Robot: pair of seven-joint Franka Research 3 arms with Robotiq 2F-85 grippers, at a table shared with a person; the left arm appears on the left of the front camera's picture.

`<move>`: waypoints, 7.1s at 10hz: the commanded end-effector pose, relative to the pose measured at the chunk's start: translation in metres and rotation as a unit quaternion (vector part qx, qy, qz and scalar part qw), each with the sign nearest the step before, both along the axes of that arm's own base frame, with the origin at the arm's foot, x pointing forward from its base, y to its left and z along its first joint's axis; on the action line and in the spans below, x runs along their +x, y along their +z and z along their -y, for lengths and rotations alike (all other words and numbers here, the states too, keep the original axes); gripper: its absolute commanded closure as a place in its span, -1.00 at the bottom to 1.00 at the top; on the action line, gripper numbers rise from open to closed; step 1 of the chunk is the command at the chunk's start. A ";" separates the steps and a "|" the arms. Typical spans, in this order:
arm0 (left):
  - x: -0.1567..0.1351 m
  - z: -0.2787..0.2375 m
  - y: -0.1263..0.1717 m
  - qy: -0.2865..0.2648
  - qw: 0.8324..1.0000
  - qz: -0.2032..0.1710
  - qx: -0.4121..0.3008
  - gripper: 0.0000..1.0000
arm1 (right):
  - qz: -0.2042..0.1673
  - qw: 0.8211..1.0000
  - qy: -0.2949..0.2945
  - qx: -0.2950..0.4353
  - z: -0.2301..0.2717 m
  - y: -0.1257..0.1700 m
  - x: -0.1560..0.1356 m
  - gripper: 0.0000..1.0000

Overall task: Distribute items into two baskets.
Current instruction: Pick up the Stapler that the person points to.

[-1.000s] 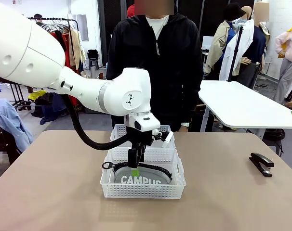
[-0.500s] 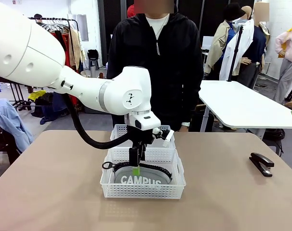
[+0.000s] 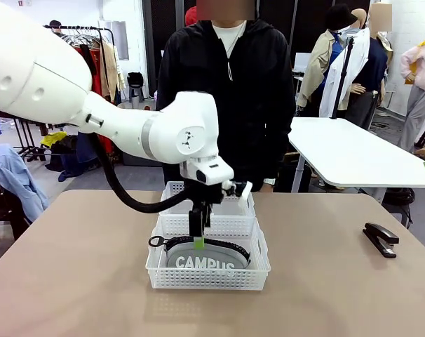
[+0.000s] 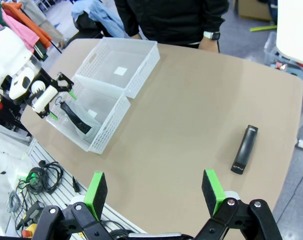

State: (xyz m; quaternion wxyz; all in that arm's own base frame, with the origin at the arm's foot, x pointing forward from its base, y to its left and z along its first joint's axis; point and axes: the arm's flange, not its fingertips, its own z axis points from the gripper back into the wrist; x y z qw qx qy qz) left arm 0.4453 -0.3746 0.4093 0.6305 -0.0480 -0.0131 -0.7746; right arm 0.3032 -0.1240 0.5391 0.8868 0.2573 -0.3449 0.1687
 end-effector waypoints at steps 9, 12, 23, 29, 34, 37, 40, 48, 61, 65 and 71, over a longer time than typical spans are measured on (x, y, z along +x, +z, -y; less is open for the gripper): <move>-0.092 -0.275 0.165 0.420 0.889 0.087 -0.159 -1.00 | 0.008 1.000 0.006 0.009 0.000 0.001 0.001 -1.00; -0.097 -0.367 0.153 0.456 0.850 0.051 -0.257 -1.00 | 0.008 1.000 0.006 0.009 0.000 0.001 0.001 -1.00; -0.088 -0.476 0.102 0.477 0.772 0.004 -0.421 -1.00 | 0.008 1.000 0.006 0.009 0.000 0.001 0.001 -1.00; -0.088 -0.476 0.102 0.477 0.772 0.004 -0.421 -1.00 | 0.008 1.000 0.006 0.009 0.000 0.001 0.001 -1.00; -0.088 -0.476 0.102 0.477 0.772 0.004 -0.421 -1.00 | 0.008 1.000 0.006 0.009 0.000 0.001 0.001 -1.00; -0.088 -0.476 0.102 0.477 0.772 0.004 -0.421 -1.00 | 0.008 1.000 0.006 0.009 0.000 0.001 0.001 -1.00; -0.088 -0.476 0.102 0.477 0.772 0.004 -0.421 -1.00 | 0.008 1.000 0.006 0.009 0.000 0.001 0.001 -1.00; -0.088 -0.476 0.102 0.477 0.772 0.004 -0.421 -1.00 | -0.043 0.999 0.012 -0.023 0.008 0.012 0.035 -1.00; -0.088 -0.476 0.102 0.477 0.772 0.004 -0.421 -1.00 | -0.279 0.951 -0.039 -0.129 0.033 -0.050 0.174 -1.00; -0.088 -0.476 0.102 0.477 0.772 0.004 -0.421 -1.00 | -0.323 0.933 -0.054 -0.148 0.037 -0.080 0.206 -1.00; -0.088 -0.476 0.102 0.477 0.772 0.004 -0.421 -1.00 | -0.344 0.915 -0.107 -0.179 0.016 -0.128 0.245 -1.00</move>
